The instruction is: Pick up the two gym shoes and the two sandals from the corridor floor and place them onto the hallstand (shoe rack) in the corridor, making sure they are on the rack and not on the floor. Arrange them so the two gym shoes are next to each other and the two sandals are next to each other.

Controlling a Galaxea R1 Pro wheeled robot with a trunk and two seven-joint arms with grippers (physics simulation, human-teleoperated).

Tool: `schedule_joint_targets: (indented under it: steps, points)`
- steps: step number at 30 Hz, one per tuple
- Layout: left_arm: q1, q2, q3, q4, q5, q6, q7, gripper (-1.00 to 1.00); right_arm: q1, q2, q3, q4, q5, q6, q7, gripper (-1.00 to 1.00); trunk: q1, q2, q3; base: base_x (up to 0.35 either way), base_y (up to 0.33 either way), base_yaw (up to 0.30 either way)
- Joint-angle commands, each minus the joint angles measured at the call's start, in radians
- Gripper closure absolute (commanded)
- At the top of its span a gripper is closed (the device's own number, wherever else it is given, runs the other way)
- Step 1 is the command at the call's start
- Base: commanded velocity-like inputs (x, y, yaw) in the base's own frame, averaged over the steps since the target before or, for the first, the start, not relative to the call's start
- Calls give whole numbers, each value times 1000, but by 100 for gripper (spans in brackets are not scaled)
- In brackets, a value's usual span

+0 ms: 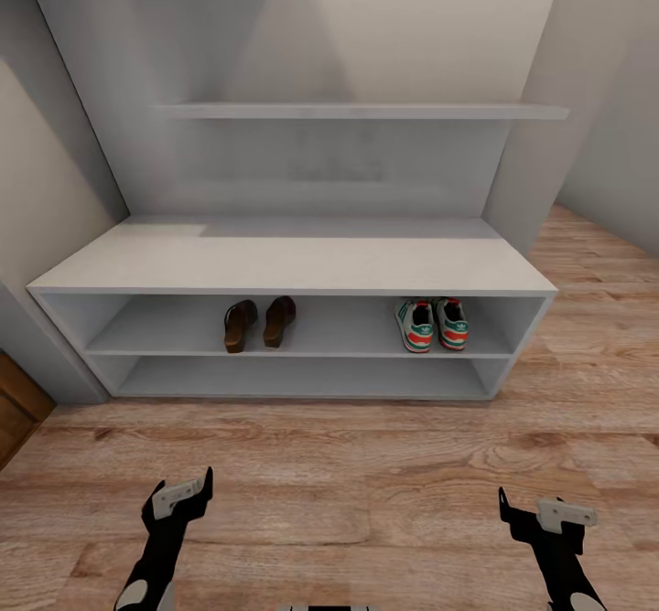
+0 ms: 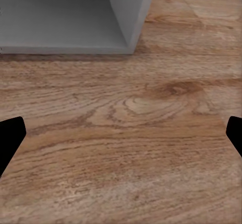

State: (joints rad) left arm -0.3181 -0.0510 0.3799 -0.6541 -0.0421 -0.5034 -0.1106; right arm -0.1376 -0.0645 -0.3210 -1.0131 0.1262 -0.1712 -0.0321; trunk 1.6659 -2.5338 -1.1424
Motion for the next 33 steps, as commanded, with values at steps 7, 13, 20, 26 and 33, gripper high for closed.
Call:
schedule_joint_targets:
  steps: [7,13,20,26,33]
  points:
    - [0,-8,5,1,19,-23,3,-100,0,1,4,1,10,-3,-3,-100,0,0,-1,0,0,0]
    - [0,-12,3,2,34,-55,7,-100,0,1,6,1,10,-3,-3,-100,0,0,-1,0,0,0]
    - [0,-20,4,-3,54,-93,8,-100,1,2,7,1,10,-4,-3,-100,0,0,-1,0,0,0]
    - [-2,-25,7,-12,103,-117,9,-100,2,2,8,0,9,-4,-1,-100,0,0,-1,0,0,0]
    - [-40,2,27,-57,330,-216,8,-100,5,8,19,-12,10,-4,3,-100,0,0,-1,0,0,0]
